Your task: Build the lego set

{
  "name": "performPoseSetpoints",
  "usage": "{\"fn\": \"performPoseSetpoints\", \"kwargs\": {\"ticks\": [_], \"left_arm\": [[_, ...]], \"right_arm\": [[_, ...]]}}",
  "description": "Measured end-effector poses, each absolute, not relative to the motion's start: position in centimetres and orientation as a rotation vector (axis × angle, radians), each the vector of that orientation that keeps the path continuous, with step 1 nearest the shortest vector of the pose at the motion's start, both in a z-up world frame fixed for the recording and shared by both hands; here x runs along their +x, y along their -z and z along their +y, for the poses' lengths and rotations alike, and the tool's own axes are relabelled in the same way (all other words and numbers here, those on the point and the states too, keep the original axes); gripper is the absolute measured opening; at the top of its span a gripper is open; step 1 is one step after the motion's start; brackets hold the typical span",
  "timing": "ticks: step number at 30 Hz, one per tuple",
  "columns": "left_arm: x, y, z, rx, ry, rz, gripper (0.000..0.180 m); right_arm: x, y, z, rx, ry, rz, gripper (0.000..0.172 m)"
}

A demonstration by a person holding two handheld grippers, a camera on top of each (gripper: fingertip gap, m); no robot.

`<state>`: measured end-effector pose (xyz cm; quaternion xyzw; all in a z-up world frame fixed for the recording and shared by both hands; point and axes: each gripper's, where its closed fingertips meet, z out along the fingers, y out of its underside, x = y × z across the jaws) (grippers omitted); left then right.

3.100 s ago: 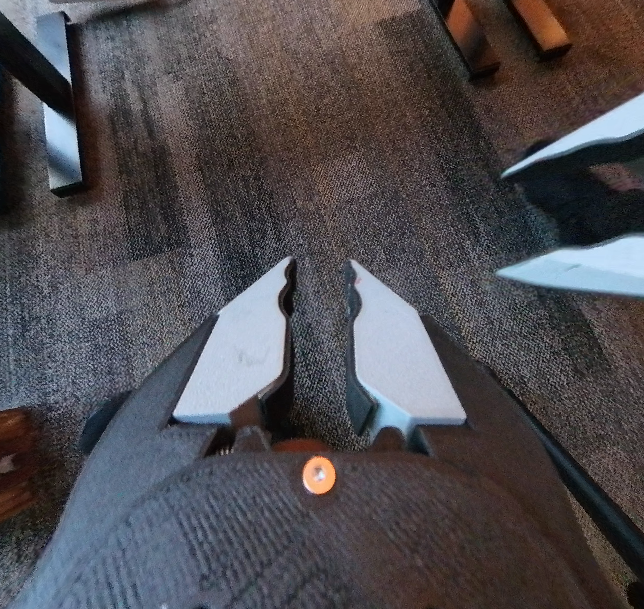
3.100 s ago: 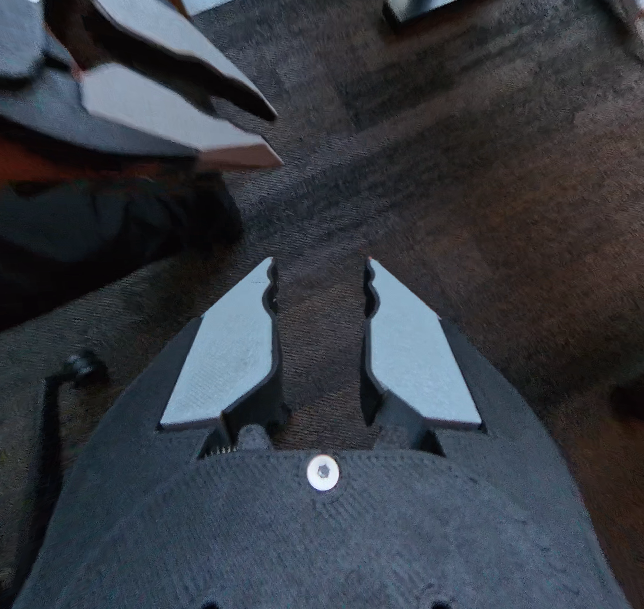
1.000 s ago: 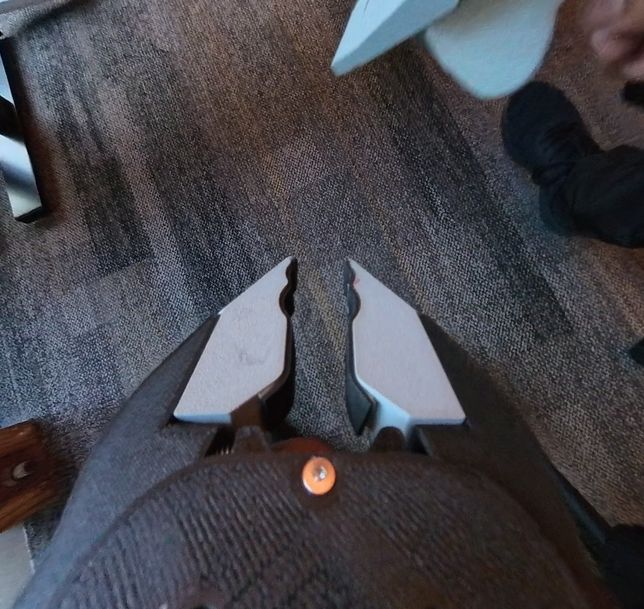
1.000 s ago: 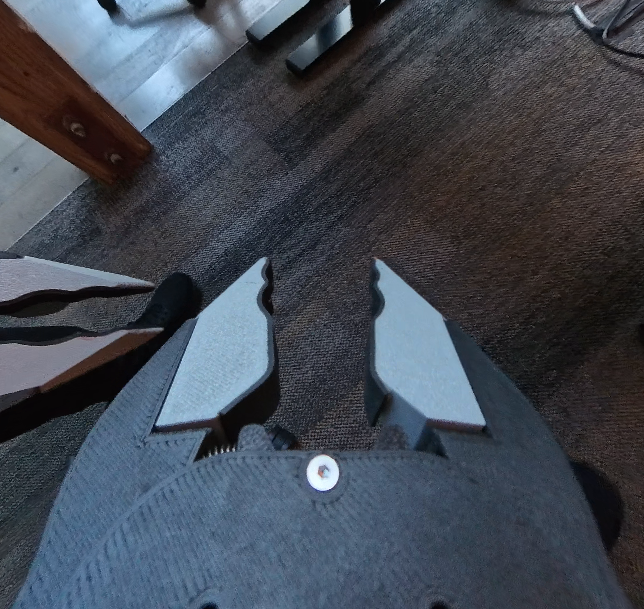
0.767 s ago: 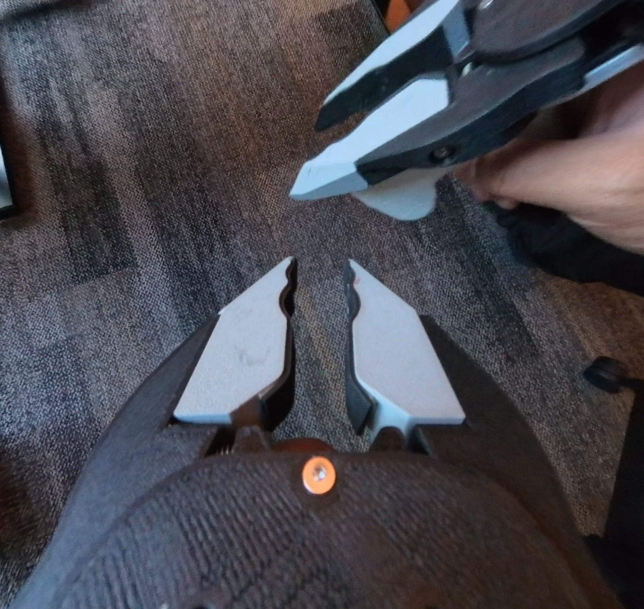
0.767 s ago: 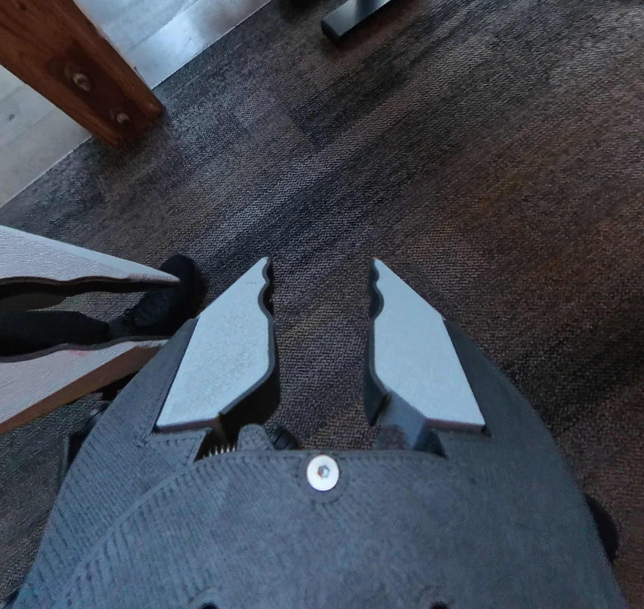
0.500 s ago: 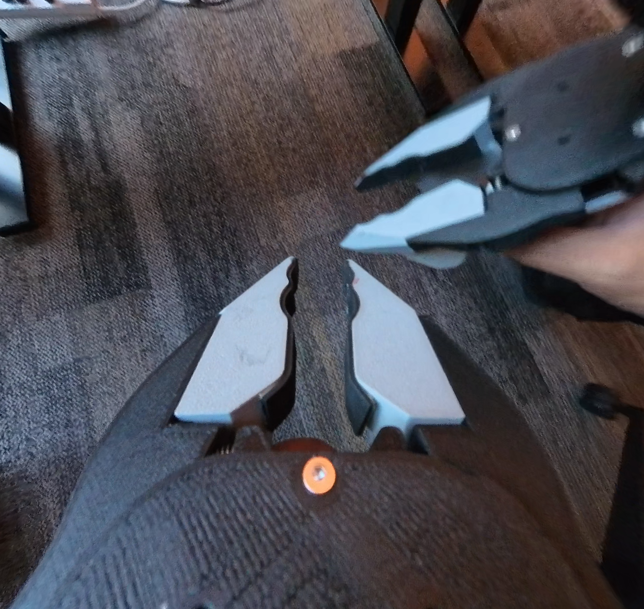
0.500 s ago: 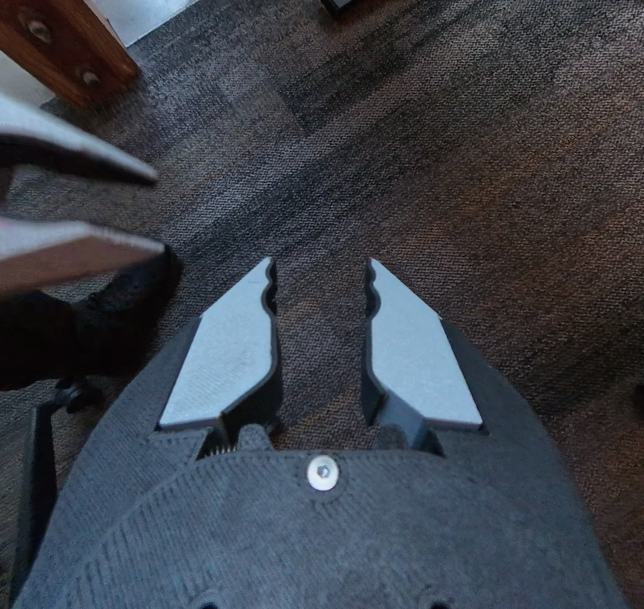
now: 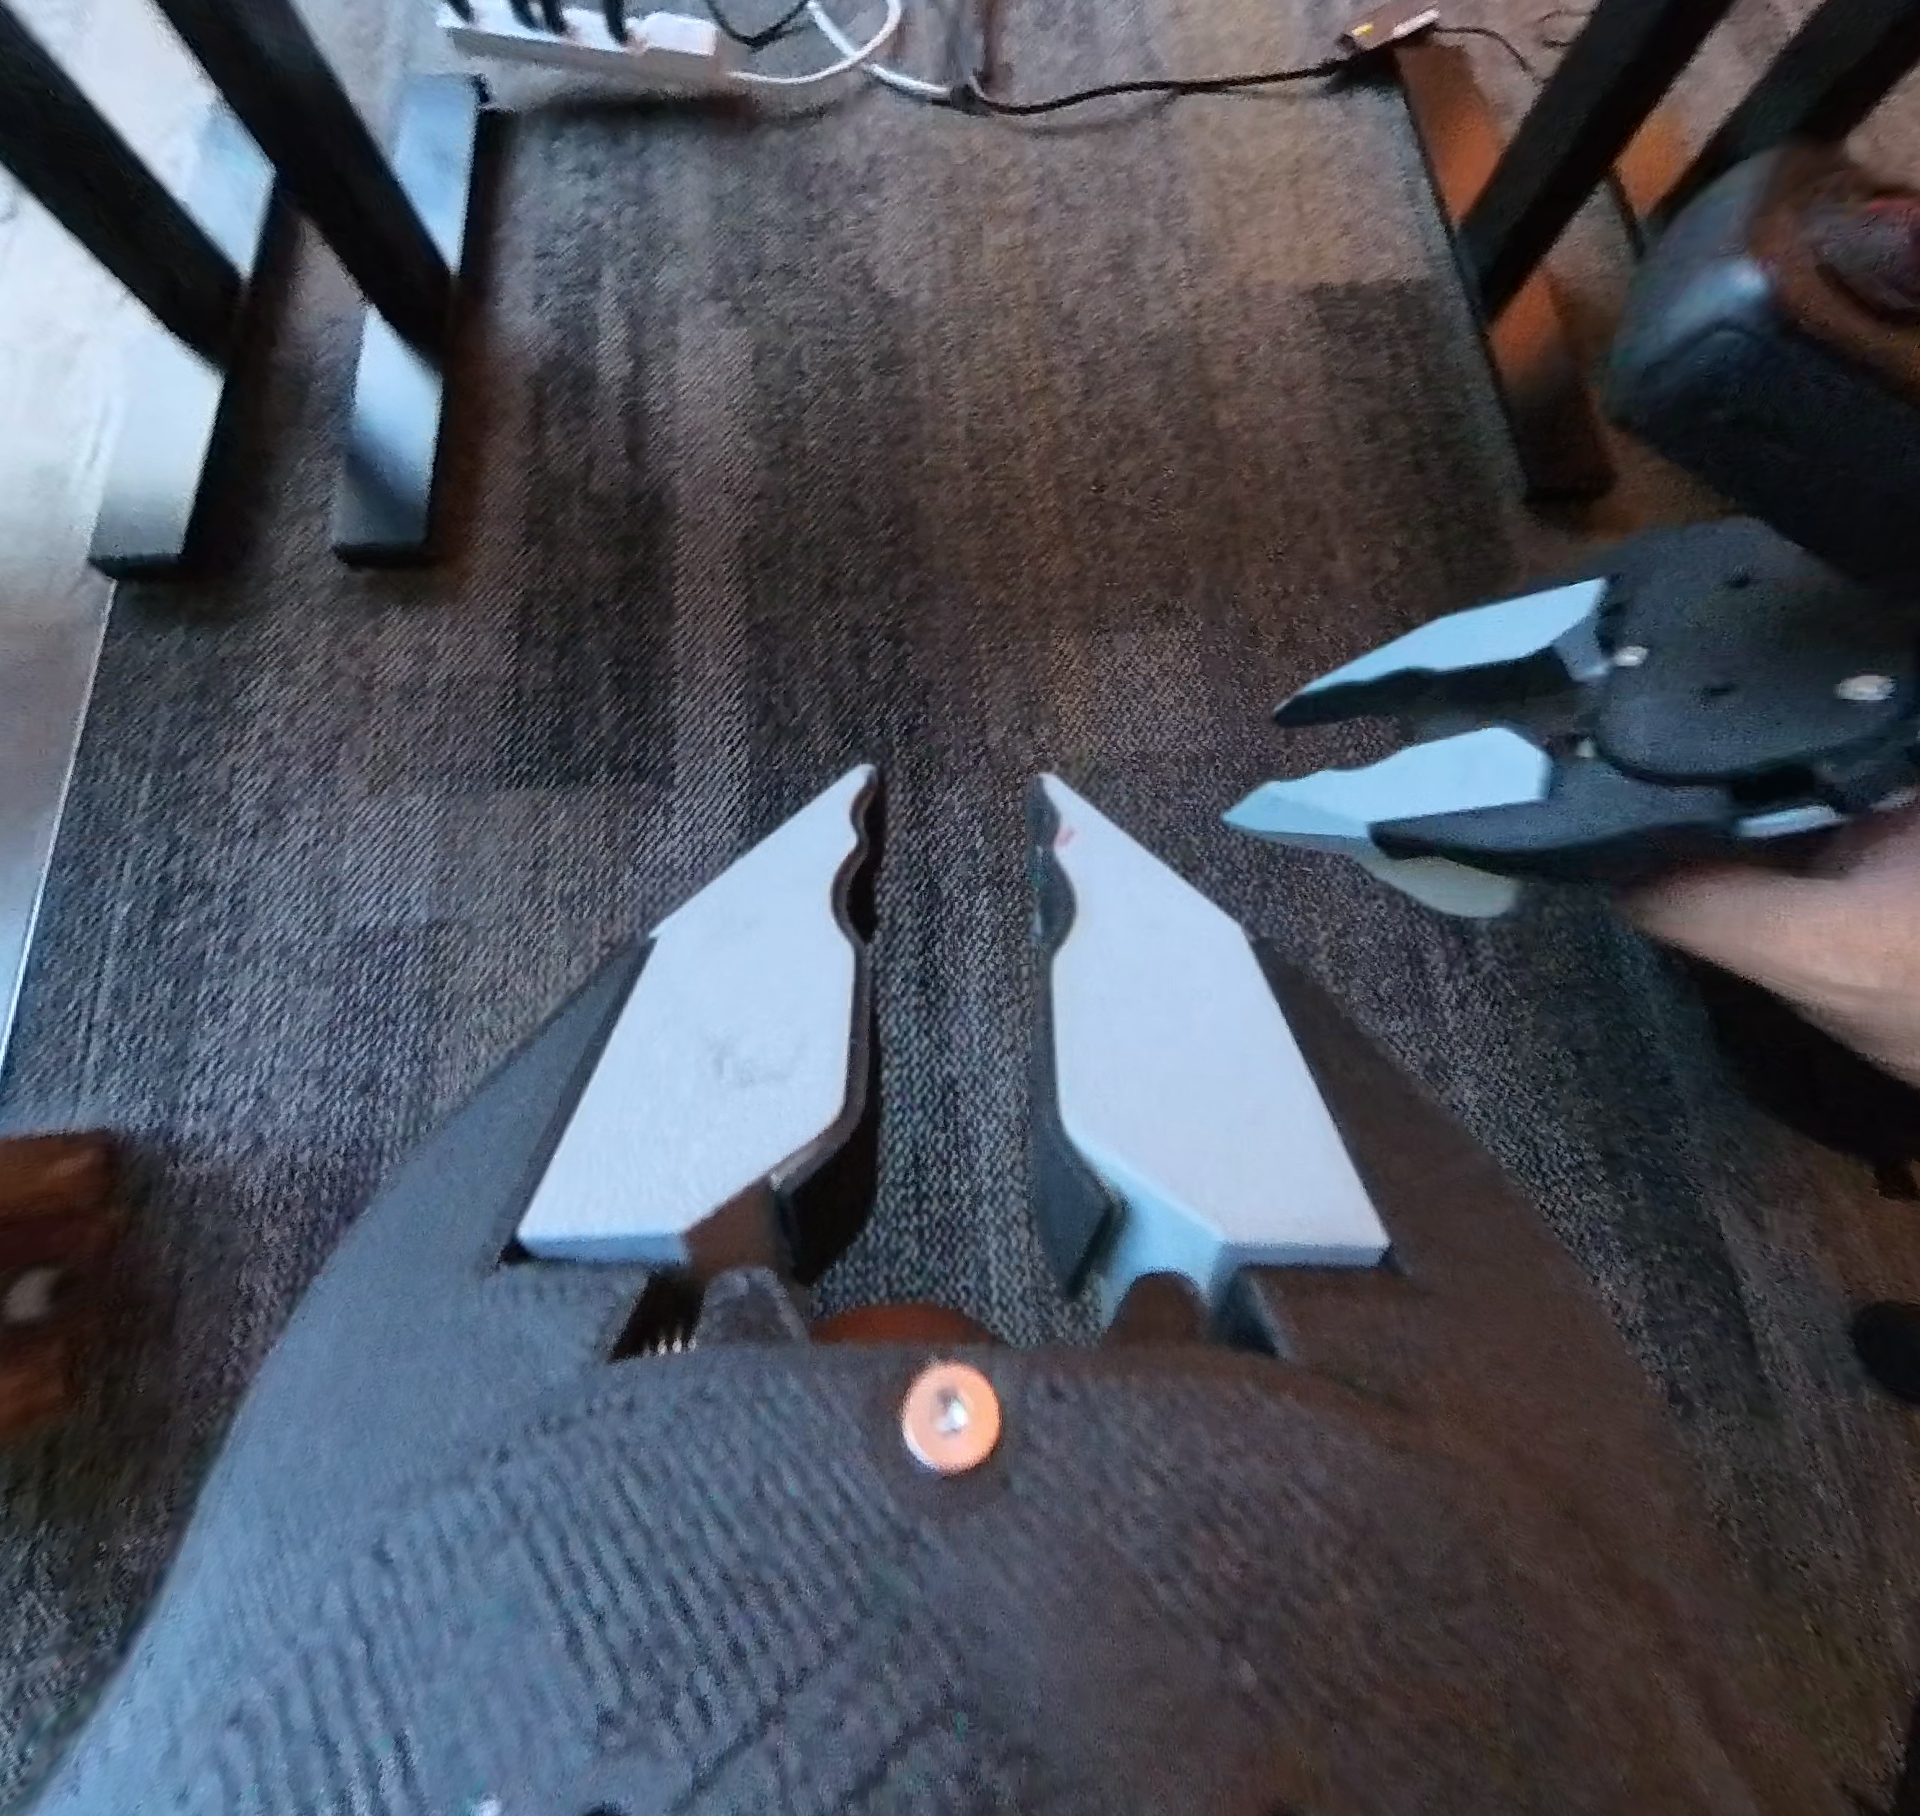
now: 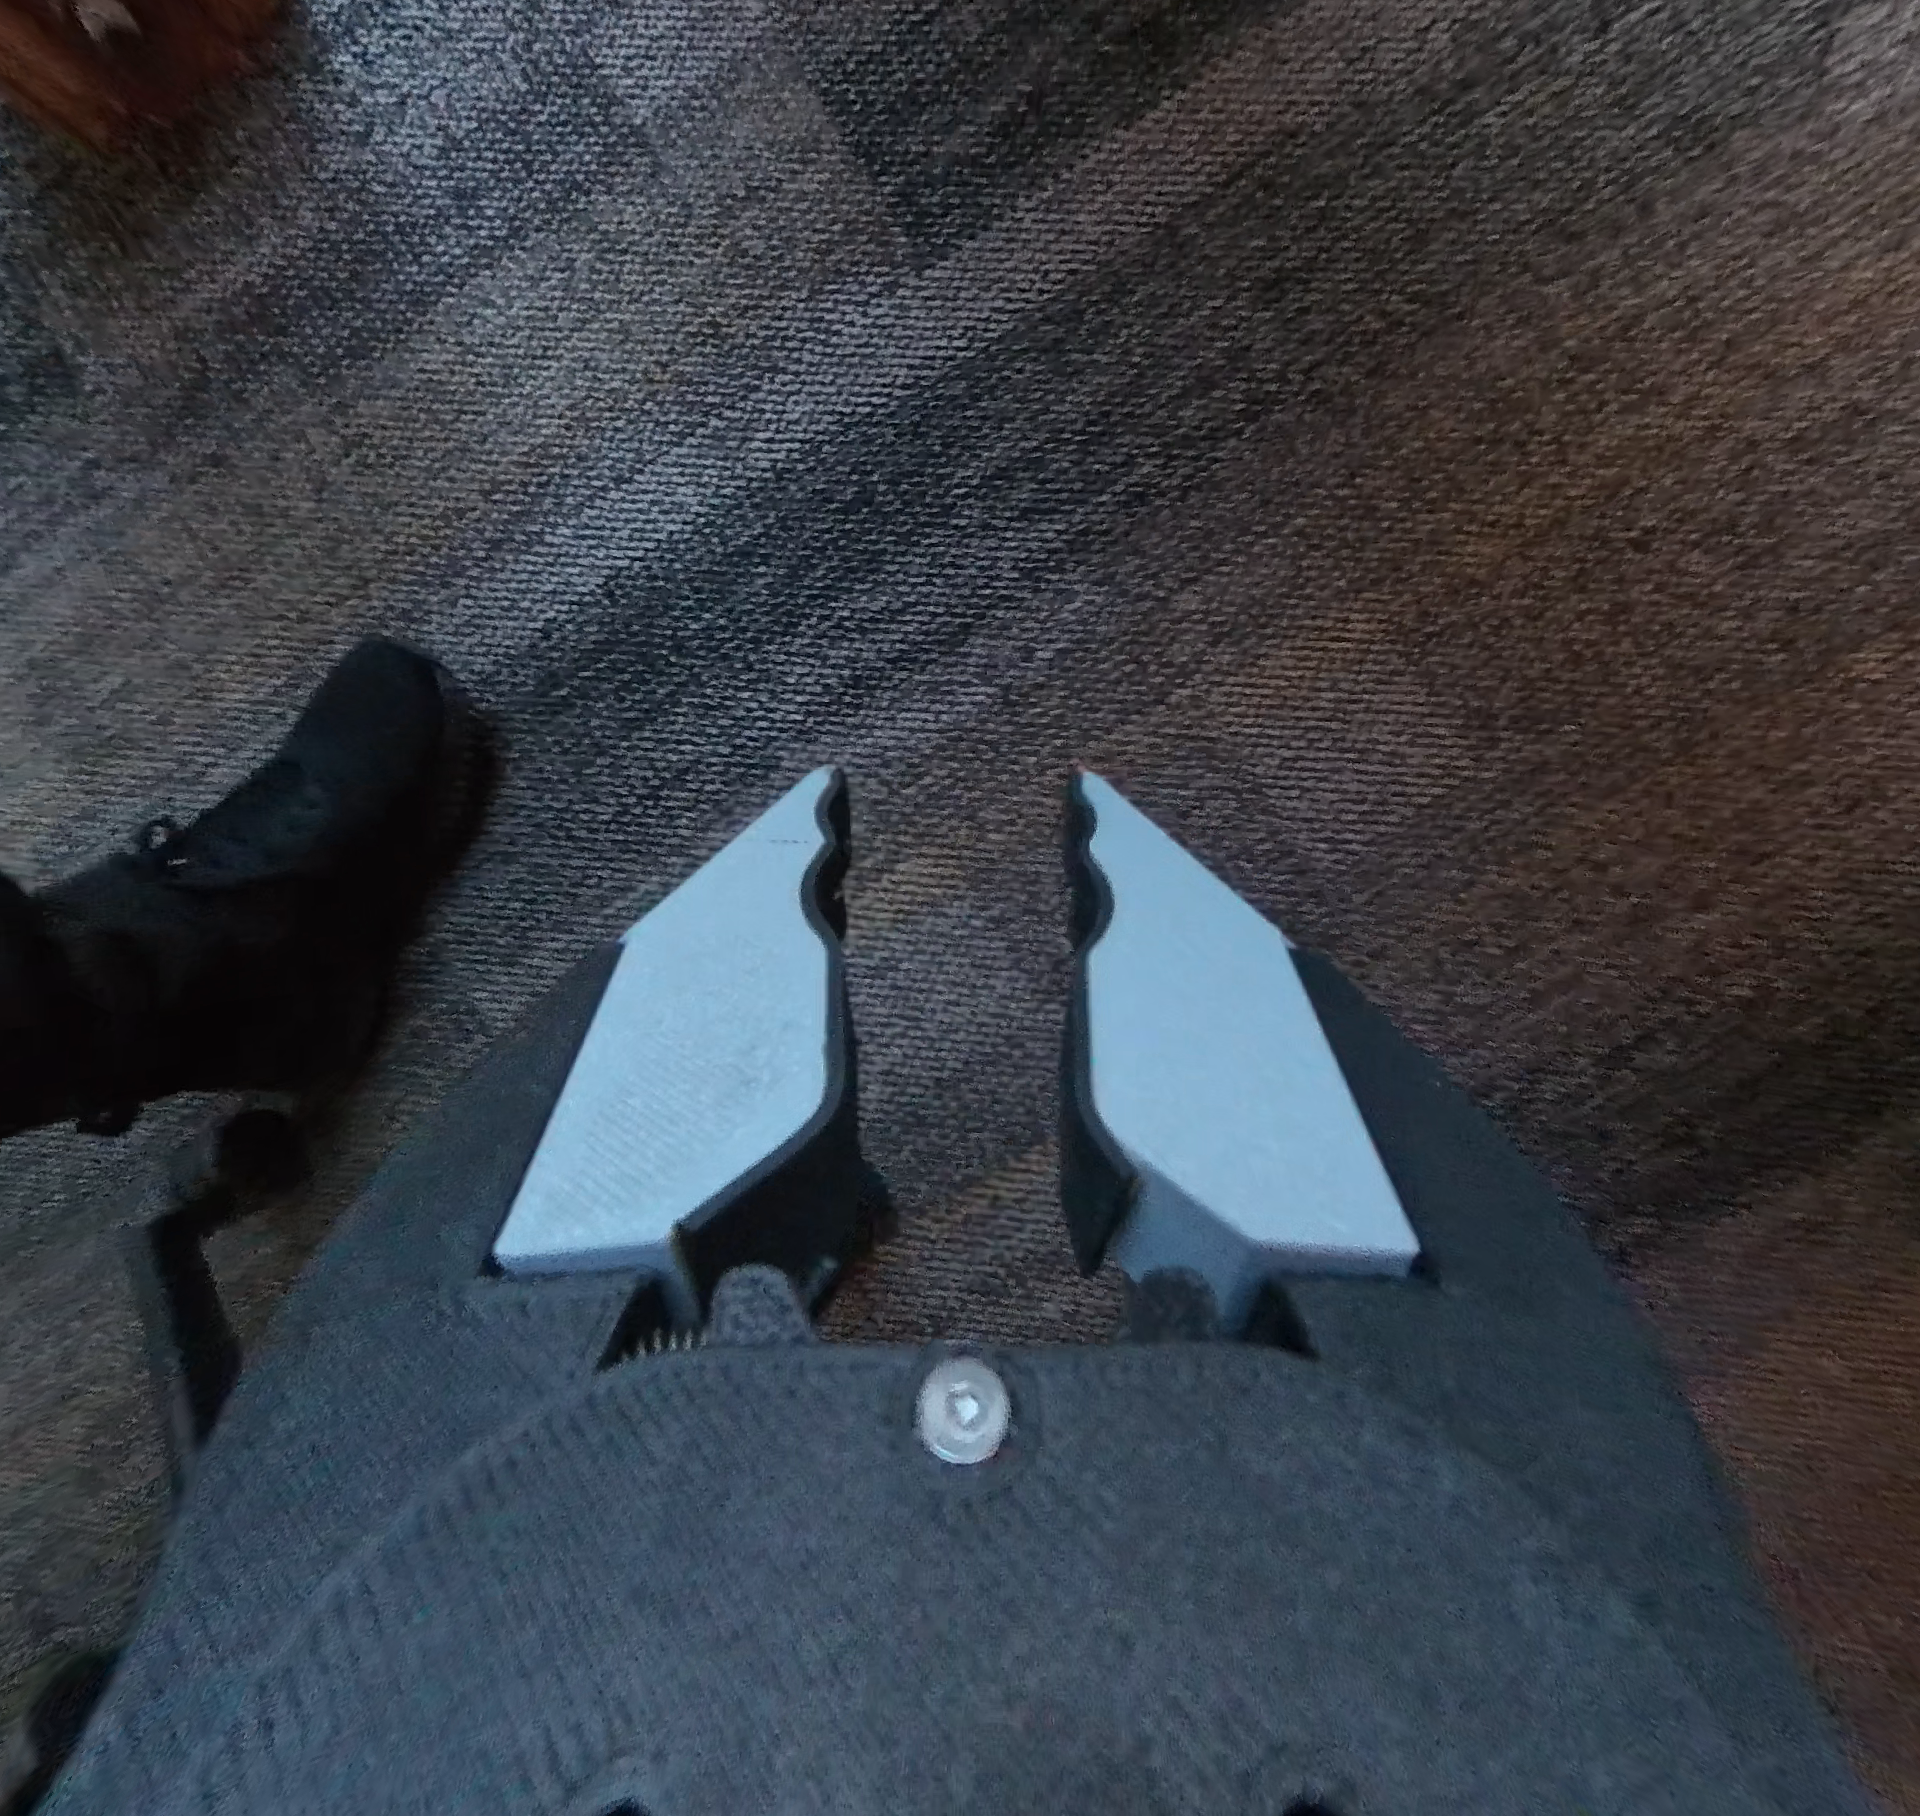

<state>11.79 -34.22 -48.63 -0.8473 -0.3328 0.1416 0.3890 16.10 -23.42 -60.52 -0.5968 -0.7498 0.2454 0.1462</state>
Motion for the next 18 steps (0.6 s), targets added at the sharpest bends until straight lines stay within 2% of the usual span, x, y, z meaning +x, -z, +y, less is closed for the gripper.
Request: {"fn": "performPoseSetpoints", "kwargs": {"ticks": [5,10,15,18], "left_arm": [[13.0,47.5,-39.4,-2.069,-0.421,-0.960,0.023],[13.8,48.0,-39.6,-2.038,-0.388,-0.993,0.022],[15.1,51.3,-35.5,-2.090,-0.313,-0.928,0.011],[16.5,53.9,-32.6,-2.191,-0.233,-0.849,0.013]], "right_arm": [[15.1,62.1,-29.6,-1.629,-0.691,-2.291,0.036],[16.4,60.2,-34.0,-1.426,-0.698,-2.407,0.036],[18.5,58.5,-30.4,-1.476,-0.627,-2.348,0.037],[19.8,57.8,-25.5,-1.497,-0.524,-2.293,0.037]]}}
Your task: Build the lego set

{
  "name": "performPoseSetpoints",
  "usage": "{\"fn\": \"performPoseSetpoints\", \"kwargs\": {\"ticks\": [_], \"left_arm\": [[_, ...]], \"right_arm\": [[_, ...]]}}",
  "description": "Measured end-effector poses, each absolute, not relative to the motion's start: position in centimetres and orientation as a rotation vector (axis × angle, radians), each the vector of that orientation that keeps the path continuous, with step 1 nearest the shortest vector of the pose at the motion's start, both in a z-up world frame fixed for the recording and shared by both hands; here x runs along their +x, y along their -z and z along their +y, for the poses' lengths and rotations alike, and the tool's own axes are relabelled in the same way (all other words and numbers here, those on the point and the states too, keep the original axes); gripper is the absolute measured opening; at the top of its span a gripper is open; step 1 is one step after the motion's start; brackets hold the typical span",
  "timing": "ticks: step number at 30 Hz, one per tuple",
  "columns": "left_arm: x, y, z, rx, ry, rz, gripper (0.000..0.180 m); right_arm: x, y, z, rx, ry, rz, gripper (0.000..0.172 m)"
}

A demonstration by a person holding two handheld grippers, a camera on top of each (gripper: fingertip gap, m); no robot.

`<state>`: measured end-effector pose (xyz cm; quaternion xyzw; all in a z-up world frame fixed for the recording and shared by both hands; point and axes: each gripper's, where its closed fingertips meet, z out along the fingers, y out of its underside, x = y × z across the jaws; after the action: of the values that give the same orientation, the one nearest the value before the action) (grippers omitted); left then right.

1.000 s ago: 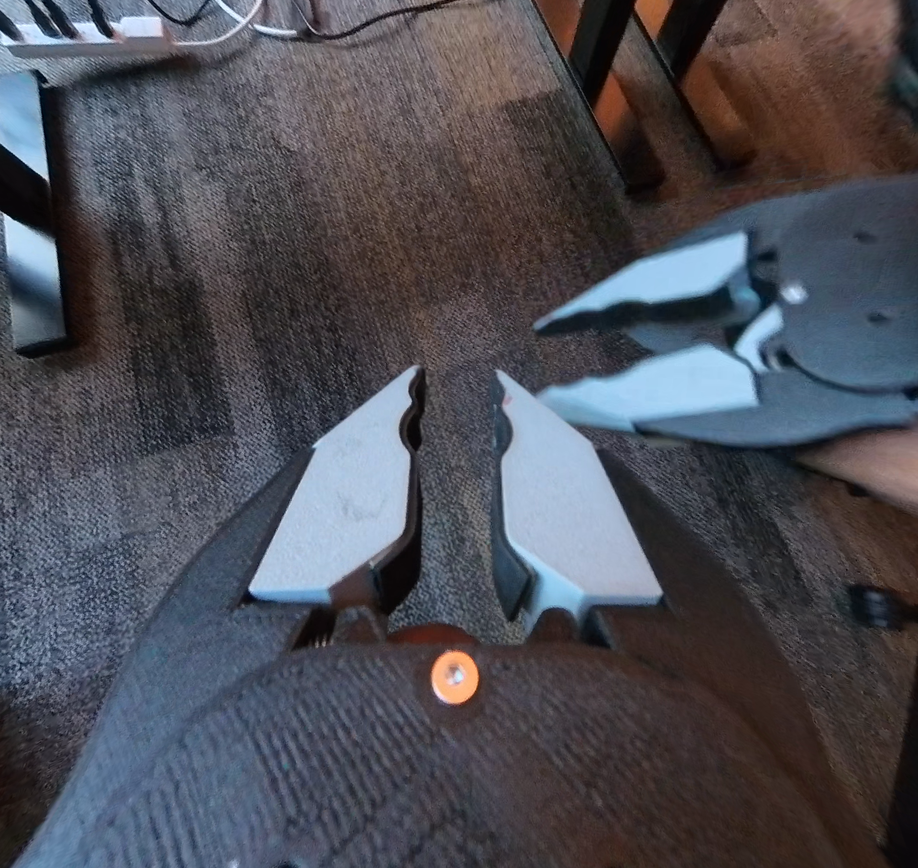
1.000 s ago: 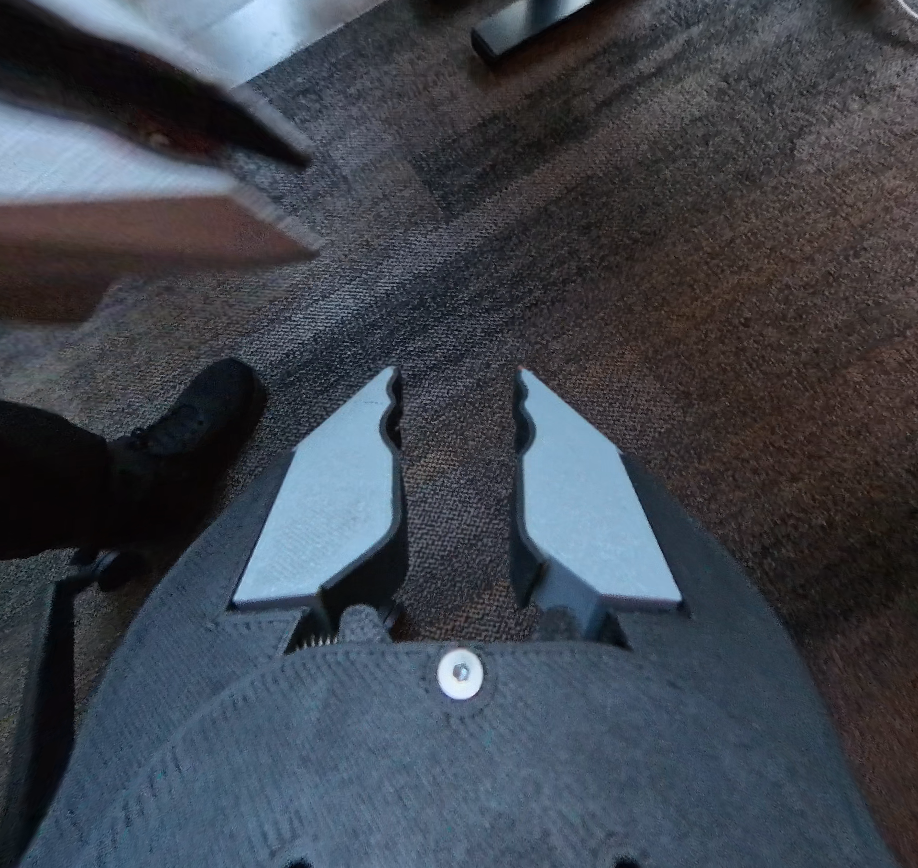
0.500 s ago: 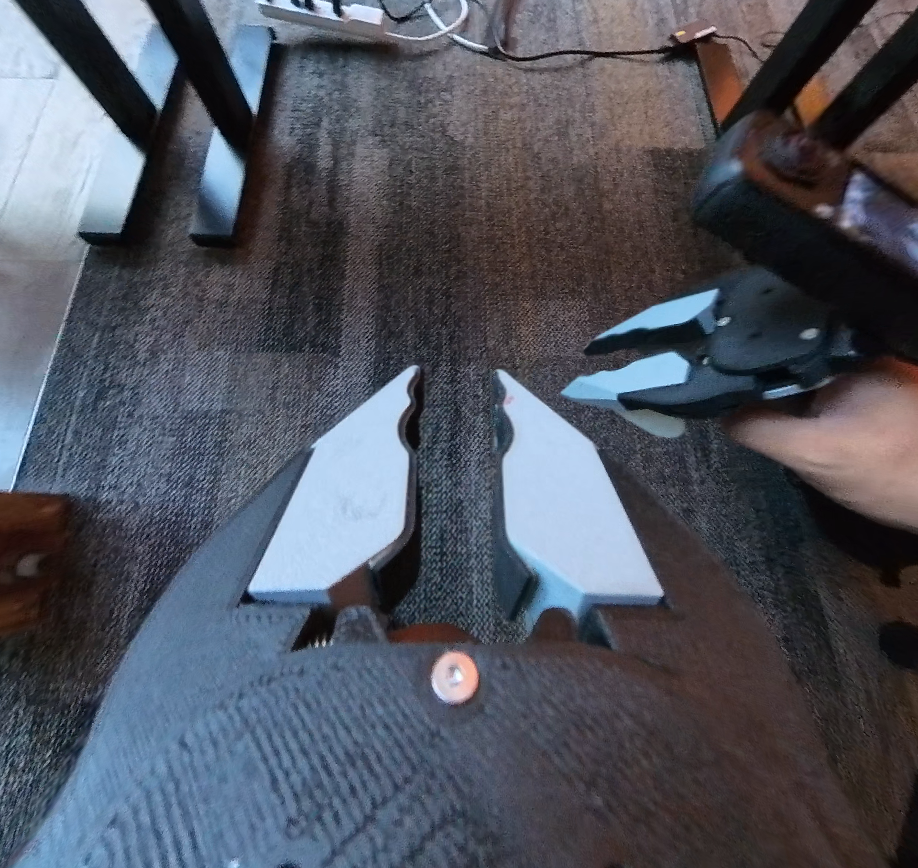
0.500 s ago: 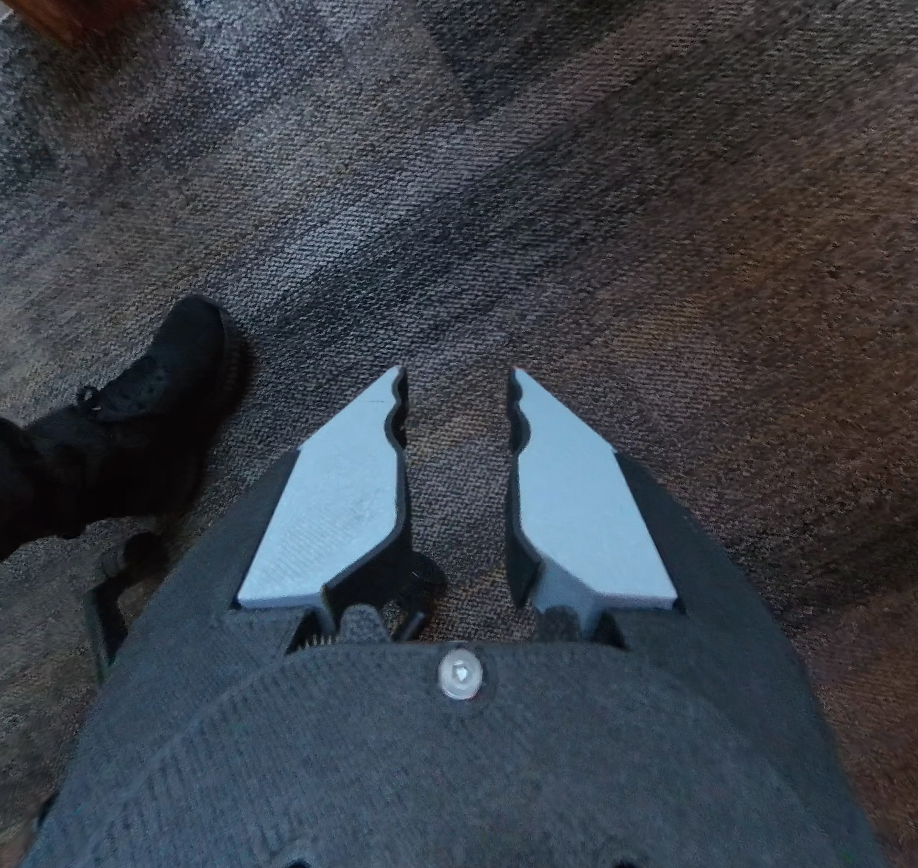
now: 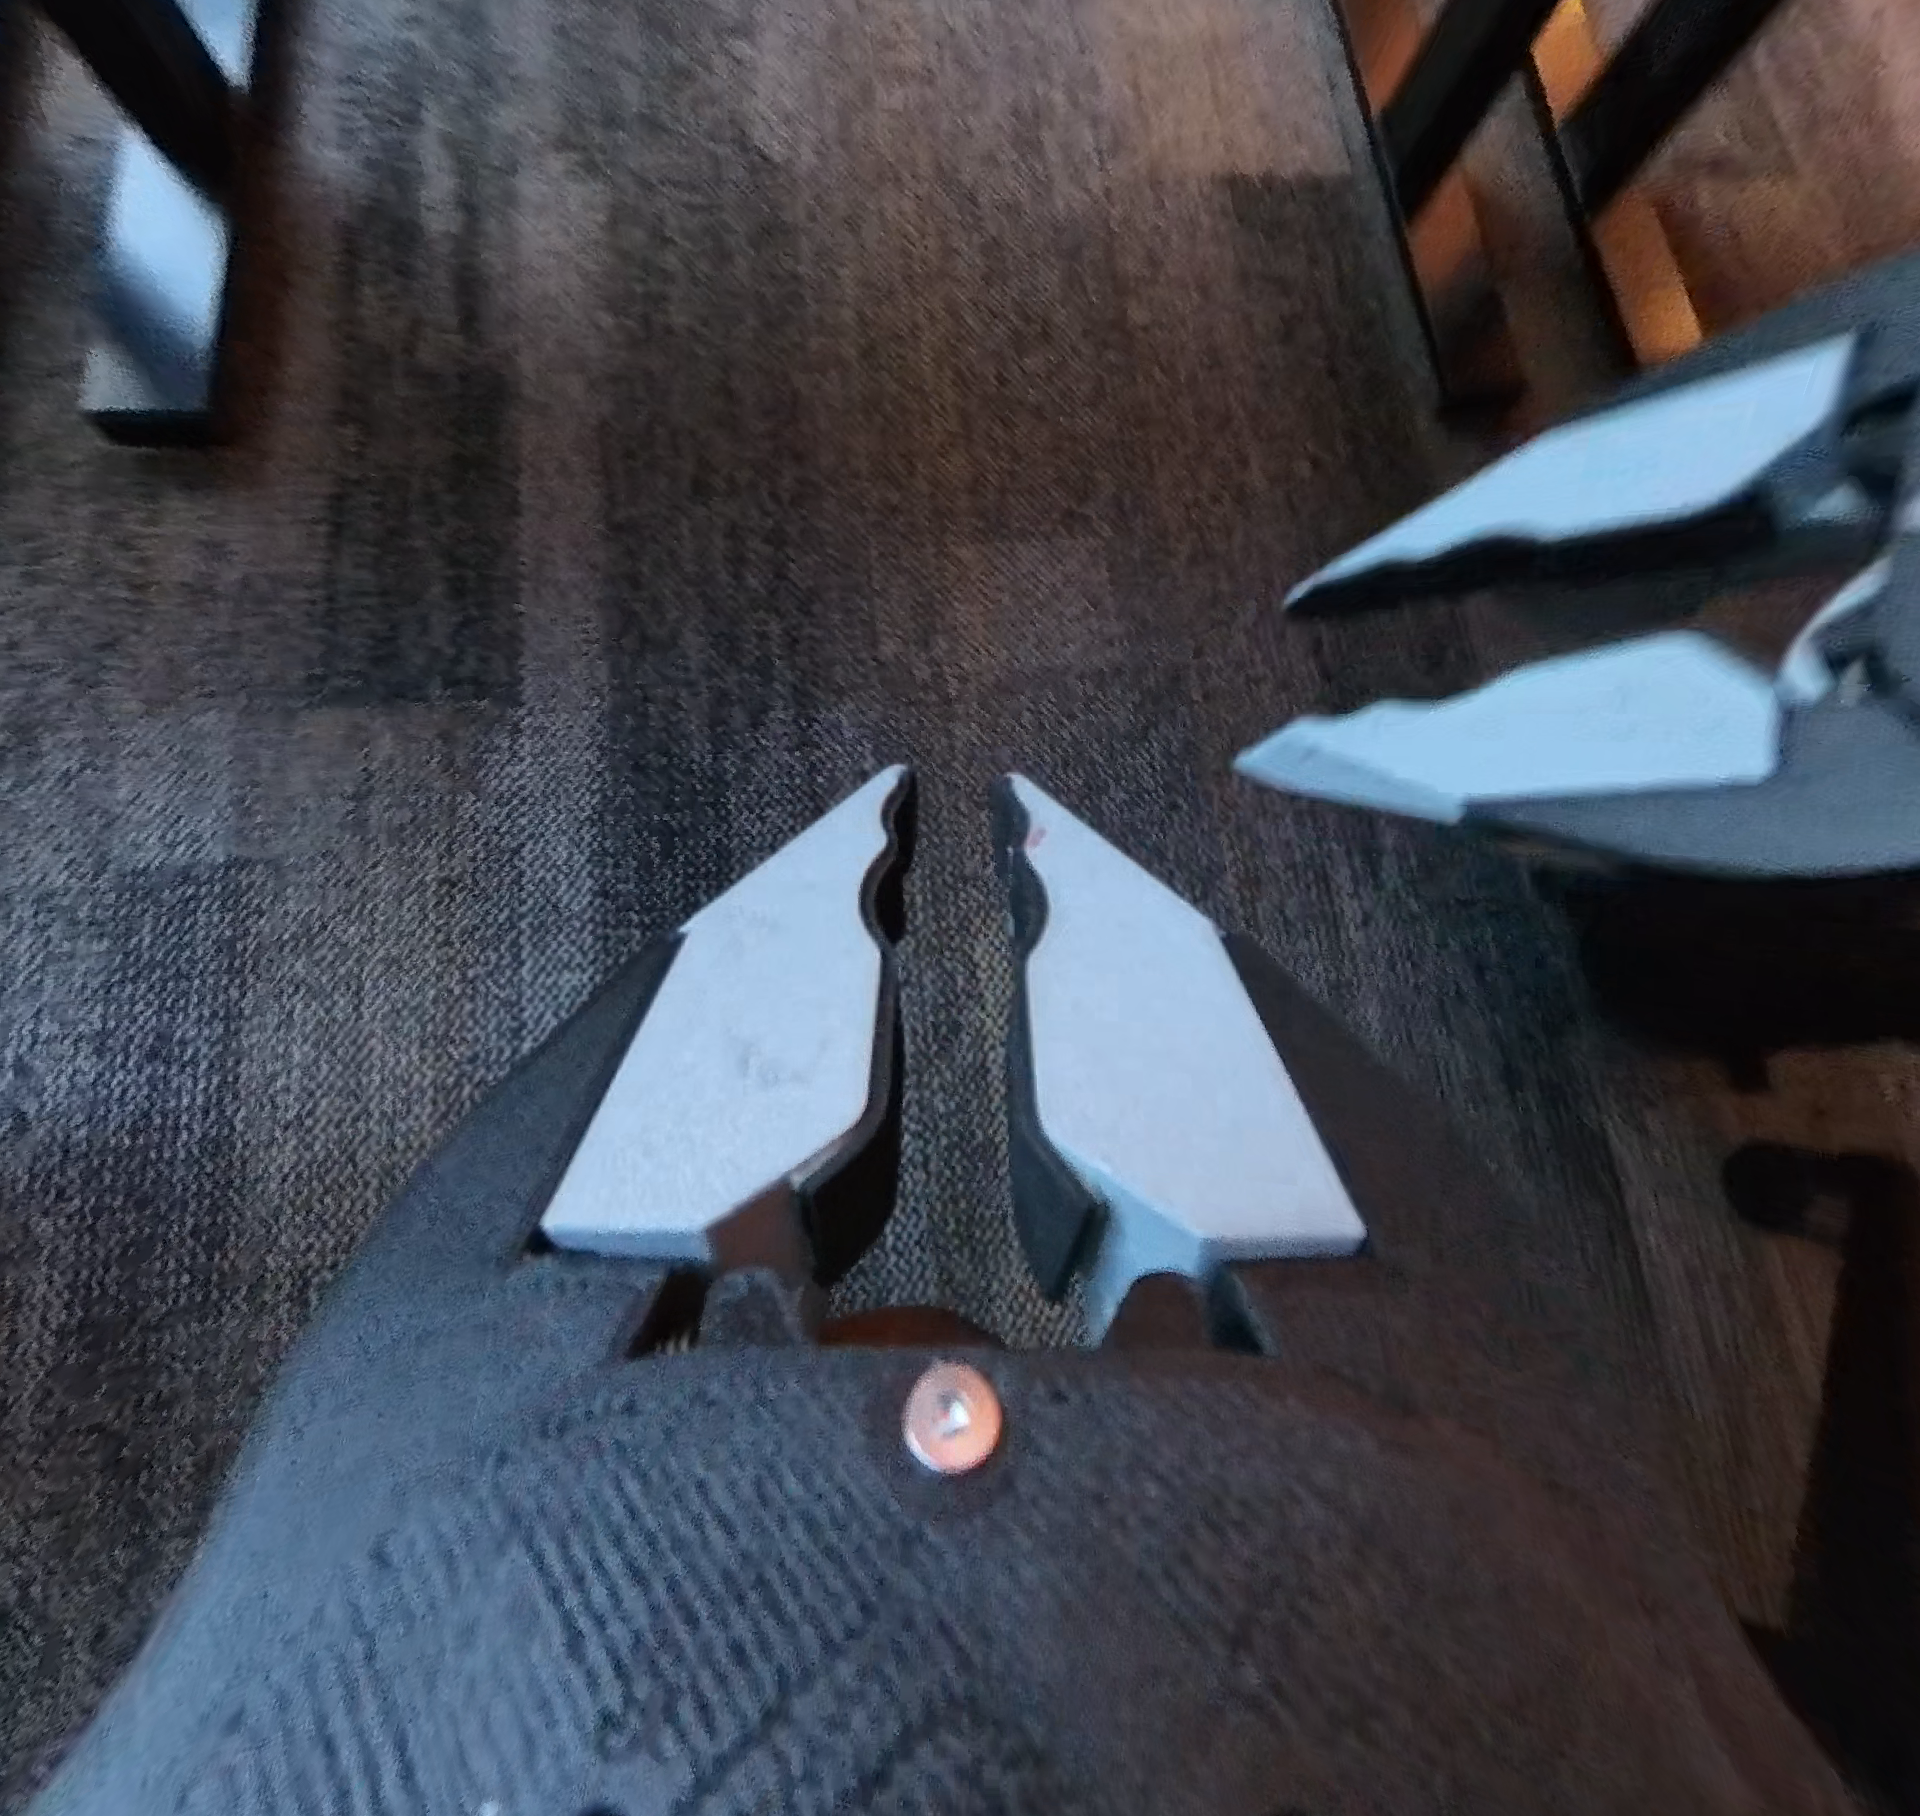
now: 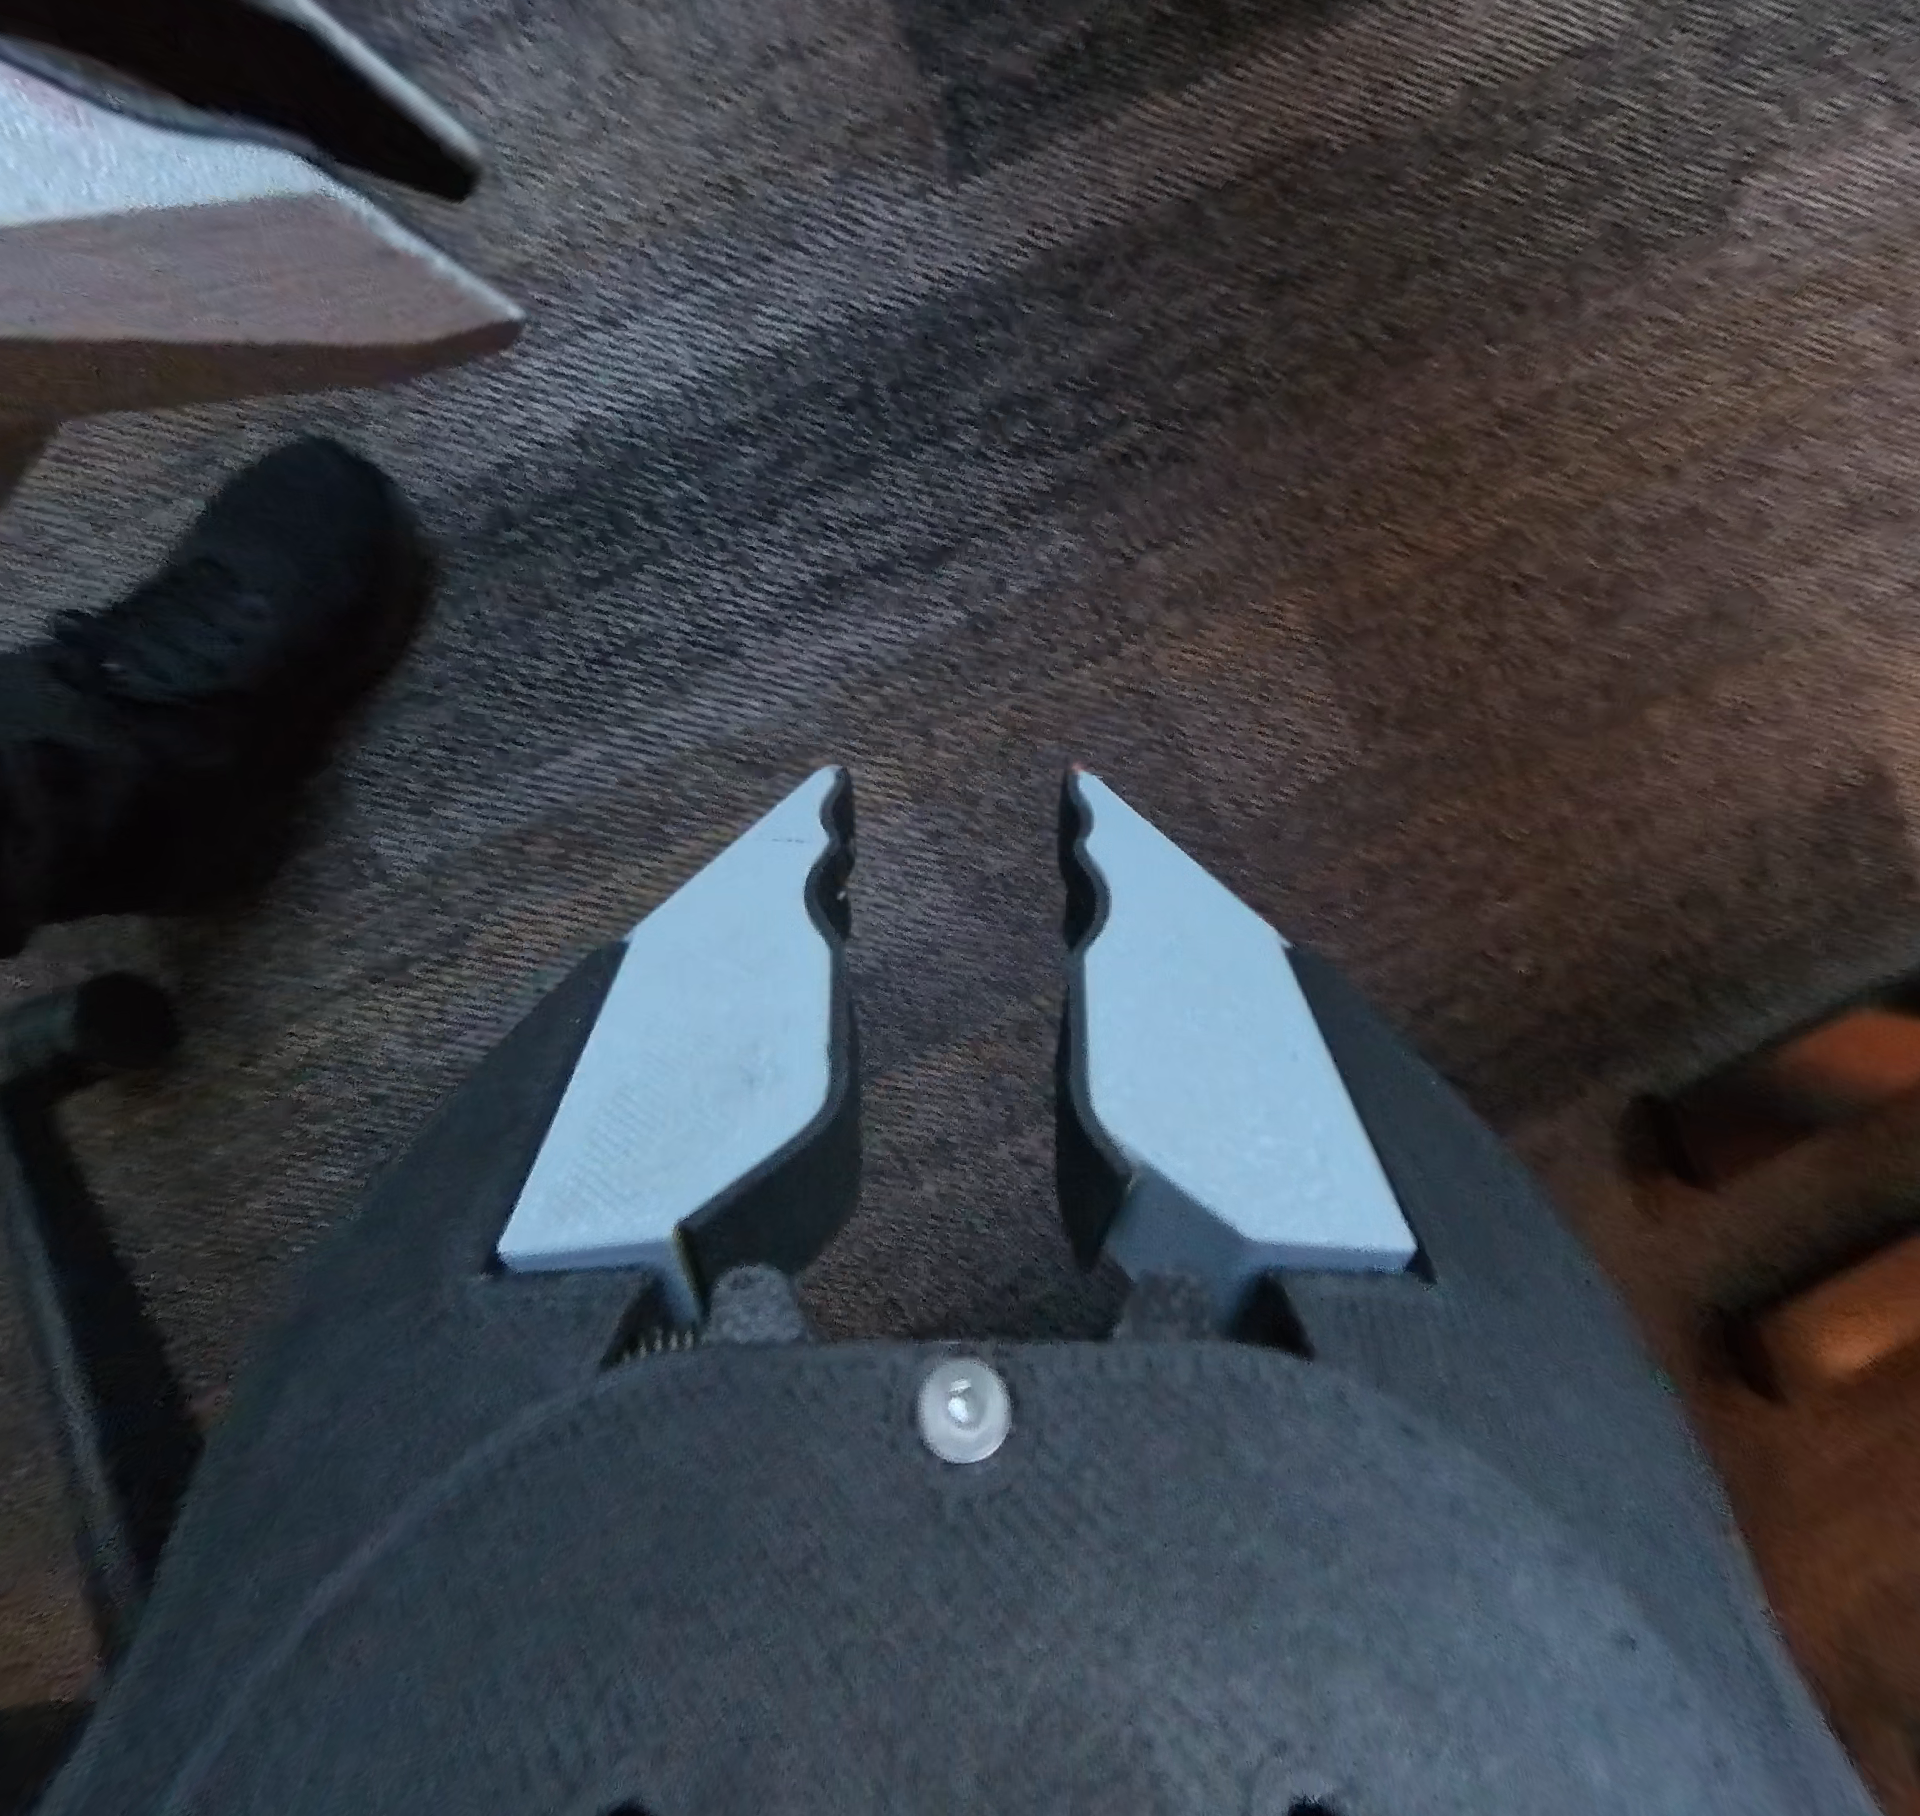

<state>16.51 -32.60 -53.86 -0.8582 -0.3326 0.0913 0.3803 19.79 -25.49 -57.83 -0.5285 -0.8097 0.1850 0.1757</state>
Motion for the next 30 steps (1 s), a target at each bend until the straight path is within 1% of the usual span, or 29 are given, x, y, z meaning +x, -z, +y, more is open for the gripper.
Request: {"fn": "performPoseSetpoints", "kwargs": {"ticks": [3,7,9,11,13,15,16,17,19,21,23,25,26,27,30], "left_arm": [[16.6,54.4,-31.0,-2.308,-0.300,-0.690,0.015],[15.3,52.6,-29.3,-2.290,-0.265,-0.700,0.021],[15.4,51.6,-27.9,-2.295,-0.186,-0.705,0.035],[15.8,50.8,-26.5,-2.315,-0.131,-0.670,0.040],[16.0,50.2,-25.7,-2.341,-0.095,-0.629,0.052],[15.6,50.0,-26.3,-2.421,-0.137,-0.581,0.060],[15.3,49.6,-26.9,-2.458,-0.173,-0.531,0.062],[14.7,48.9,-27.5,-2.469,-0.229,-0.477,0.054],[12.9,47.2,-28.5,-2.390,-0.329,-0.430,0.014],[11.8,47.1,-29.4,-2.331,-0.271,-0.513,0.010],[12.5,48.1,-29.8,-2.337,-0.073,-0.578,0.000],[13.9,48.2,-29.8,-2.311,0.103,-0.585,0.000],[14.3,48.2,-30.5,-2.336,0.134,-0.560,0.000],[14.0,48.3,-31.7,-2.369,0.097,-0.547,0.000],[13.3,48.1,-34.4,-2.398,0.074,-0.585,0.000]], "right_arm": [[20.6,56.9,-21.3,-1.535,-0.465,-2.234,0.037],[18.6,53.9,-19.8,-1.602,-0.665,-2.124,0.040],[16.9,52.7,-19.5,-1.567,-0.760,-2.103,0.043],[15.4,52.6,-18.5,-1.515,-0.802,-2.081,0.045],[14.3,52.9,-17.4,-1.653,-0.851,-2.006,0.048],[13.7,52.1,-17.4,-1.711,-0.960,-1.988,0.062],[13.4,51.4,-17.5,-1.695,-0.985,-2.005,0.063],[13.3,50.7,-17.7,-1.656,-0.987,-2.042,0.063],[13.4,49.7,-17.6,-1.542,-0.932,-2.122,0.063],[14.9,50.5,-17.8,-1.529,-0.870,-2.263,0.062],[17.8,52.5,-18.6,-1.632,-0.829,-2.481,0.042],[20.3,54.8,-18.1,-1.696,-0.742,-2.609,0.023],[21.3,55.7,-18.0,-1.708,-0.709,-2.669,0.007],[22.1,56.4,-18.0,-1.720,-0.688,-2.718,0.000],[22.8,57.5,-18.5,-1.697,-0.674,-2.811,0.000]]}}
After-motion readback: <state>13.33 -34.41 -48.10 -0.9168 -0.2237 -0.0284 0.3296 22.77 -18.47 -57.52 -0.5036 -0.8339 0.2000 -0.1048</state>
